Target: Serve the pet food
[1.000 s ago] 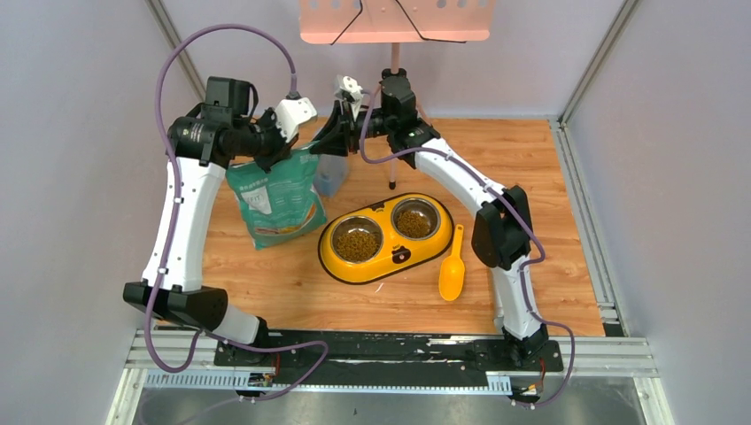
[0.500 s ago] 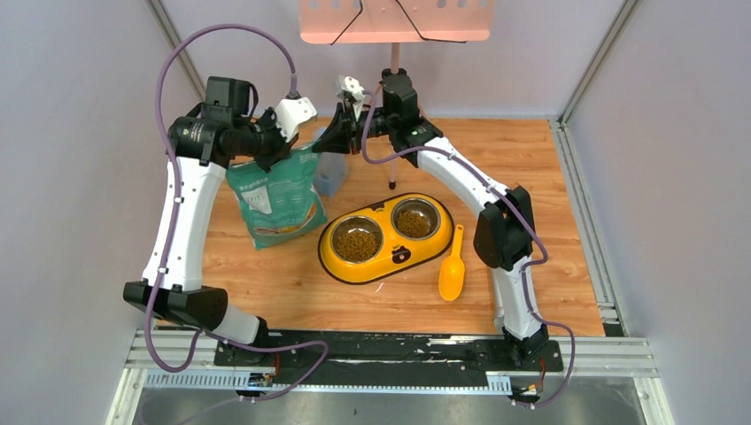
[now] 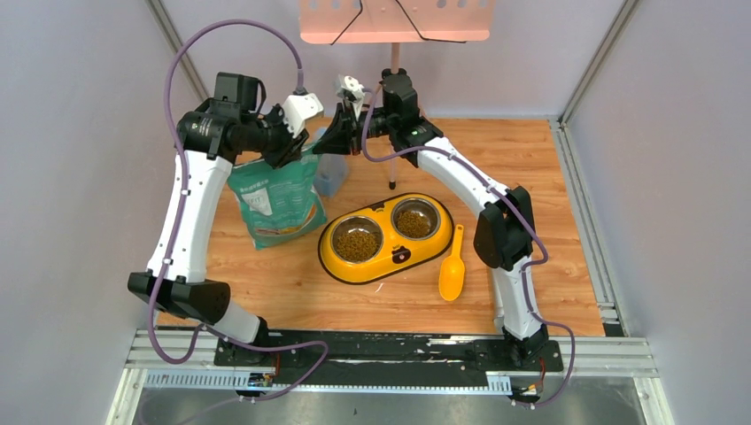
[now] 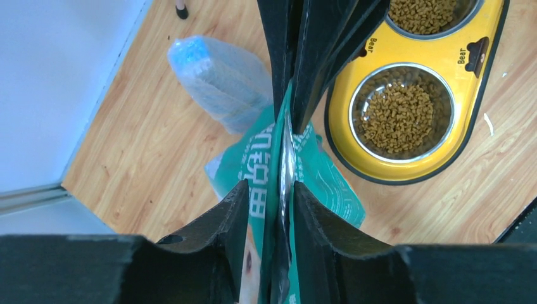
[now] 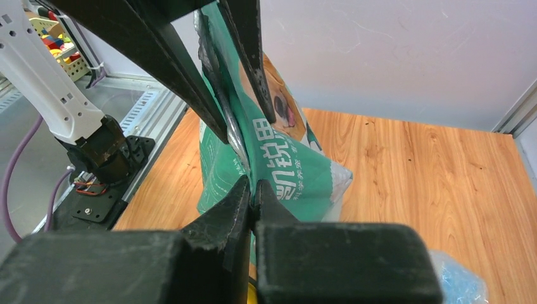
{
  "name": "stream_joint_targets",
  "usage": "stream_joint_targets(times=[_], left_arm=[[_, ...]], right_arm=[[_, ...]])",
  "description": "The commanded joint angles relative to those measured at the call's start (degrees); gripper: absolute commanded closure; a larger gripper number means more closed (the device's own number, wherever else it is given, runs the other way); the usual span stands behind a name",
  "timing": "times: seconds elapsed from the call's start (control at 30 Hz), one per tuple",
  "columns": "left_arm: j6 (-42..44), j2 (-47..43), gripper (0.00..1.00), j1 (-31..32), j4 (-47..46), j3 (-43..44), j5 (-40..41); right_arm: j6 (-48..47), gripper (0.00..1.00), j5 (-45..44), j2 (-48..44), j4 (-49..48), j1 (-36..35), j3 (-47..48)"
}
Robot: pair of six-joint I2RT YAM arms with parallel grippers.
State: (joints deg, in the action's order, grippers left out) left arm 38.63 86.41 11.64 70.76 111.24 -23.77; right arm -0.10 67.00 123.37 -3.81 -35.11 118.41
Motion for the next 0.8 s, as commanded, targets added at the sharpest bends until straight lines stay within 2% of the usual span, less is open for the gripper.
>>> stream_joint_targets(times=[0.0,0.03,0.1,0.13,0.2,0.4,0.43,0.47,0.53,0.57,0.63,0.67,0.7,0.77], left_arm=[[-1.1,1.4,0.63,0.9,-2.6,2.9,-2.2],[-1.3,1.6,0.64,1.0,-2.6,3.1,-2.4],[-1.4,2.1,0.79,1.3,-2.6,3.5,-3.2],[-1.3,2.2,0.90,1.4,-2.7,3.7,-3.5],[-1.2,2.3,1.00,1.5,-2.6,3.7,-3.7],[-1.5,2.2,0.99,1.5,-1.9,3.5,-3.1],[-1.5,2.1,0.95,1.5,-1.9,3.5,-2.8],[-1.3,1.9,0.95,1.5,-1.8,3.4,-2.0],[-0.5,1.6,1.00,1.5,-1.8,3.0,-1.4],[-0.2,1.4,1.00,1.5,-1.9,2.8,-1.4],[-0.1,0.8,1.00,1.5,-2.4,2.6,-1.6],[-0.2,0.7,1.00,1.5,-2.5,2.6,-1.6],[-0.2,0.7,1.00,1.5,-2.5,2.7,-1.5],[-0.1,0.8,1.00,1.5,-2.4,2.7,-1.4]], right_arm=[[1.4,1.00,1.0,-3.9,-1.5,0.4,0.9],[1.4,1.00,1.0,-3.9,-1.6,0.4,0.9],[1.5,1.00,0.9,-3.9,-1.6,0.4,0.8],[1.5,1.00,0.9,-3.9,-1.6,0.4,0.8],[1.7,1.00,0.8,-3.9,-1.6,0.4,0.8],[1.8,1.00,0.8,-4.0,-1.5,0.5,0.5],[1.7,1.00,0.5,-4.0,-1.5,0.5,0.4],[1.4,0.97,0.3,-4.2,-1.5,0.6,0.3],[0.5,0.70,0.9,-4.2,-1.4,0.6,0.1],[0.5,0.62,1.5,-4.0,-1.3,0.6,0.2],[0.4,0.57,1.6,-3.6,-1.2,0.6,0.4],[-0.9,0.58,1.4,-3.4,-1.0,0.6,0.3],[-1.4,0.65,1.4,-3.2,-0.9,0.6,0.3],[-1.5,0.96,1.9,-2.9,-0.8,0.7,0.5]])
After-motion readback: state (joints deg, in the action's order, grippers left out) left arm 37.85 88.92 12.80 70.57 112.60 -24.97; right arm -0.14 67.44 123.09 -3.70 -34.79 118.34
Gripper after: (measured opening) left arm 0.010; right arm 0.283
